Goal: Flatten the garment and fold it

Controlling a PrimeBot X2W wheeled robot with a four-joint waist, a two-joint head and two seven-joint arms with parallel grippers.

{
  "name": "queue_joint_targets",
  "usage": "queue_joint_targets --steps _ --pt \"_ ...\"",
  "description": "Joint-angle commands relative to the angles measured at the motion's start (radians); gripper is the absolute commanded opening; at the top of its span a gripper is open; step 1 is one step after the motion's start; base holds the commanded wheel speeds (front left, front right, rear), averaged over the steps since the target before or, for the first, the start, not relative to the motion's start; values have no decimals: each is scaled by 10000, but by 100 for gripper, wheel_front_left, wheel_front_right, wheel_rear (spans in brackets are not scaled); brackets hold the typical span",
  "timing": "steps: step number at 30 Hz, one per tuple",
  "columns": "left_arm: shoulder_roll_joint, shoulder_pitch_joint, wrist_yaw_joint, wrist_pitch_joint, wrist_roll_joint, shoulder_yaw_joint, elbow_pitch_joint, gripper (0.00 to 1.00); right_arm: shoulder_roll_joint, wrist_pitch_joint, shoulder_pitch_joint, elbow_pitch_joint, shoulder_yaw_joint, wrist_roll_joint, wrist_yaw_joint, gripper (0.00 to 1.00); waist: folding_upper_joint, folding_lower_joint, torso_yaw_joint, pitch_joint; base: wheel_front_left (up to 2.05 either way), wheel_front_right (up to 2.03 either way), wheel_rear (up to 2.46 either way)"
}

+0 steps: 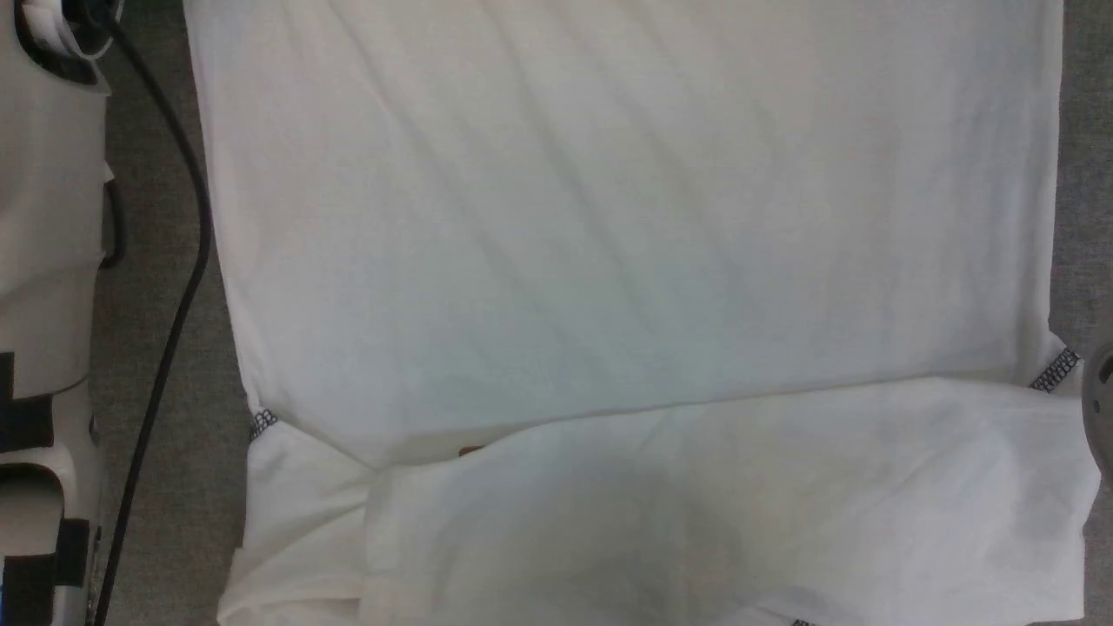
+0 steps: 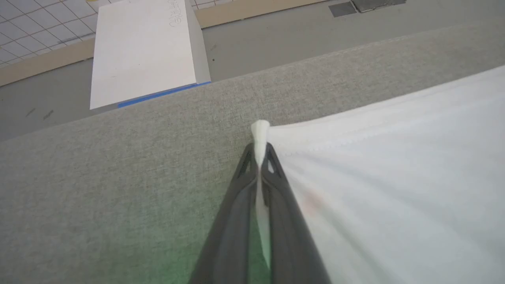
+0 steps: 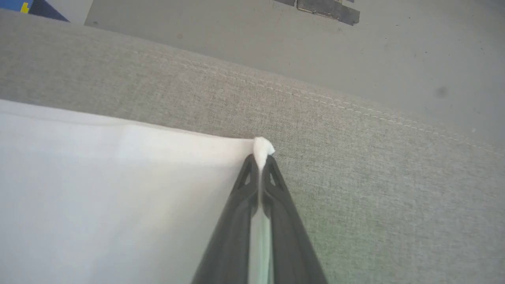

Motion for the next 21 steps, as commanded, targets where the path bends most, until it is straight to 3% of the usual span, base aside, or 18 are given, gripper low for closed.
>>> queue_joint_targets --steps 1,7,14,21 --pt "150 -244 1 -383 166 48 118 0 -91 -186 235 -11 10 -93 -15 0 0 -1 -64 -47 0 0 0" --pt "312 -515 134 -2258 625 139 465 0 -285 -2167 218 -465 112 -49 -15 0 0 -1 -229 -208 0 0 0" --pt "339 -732 239 -4831 1030 155 1154 0 -413 -4287 340 -111 151 185 -15 0 0 -1 -378 -719 0 0 0" --pt "362 371 -191 -5683 576 129 1505 0 -623 -5544 1420 -219 1305 1458 -15 0 0 -1 -417 -1899 0 0 0"
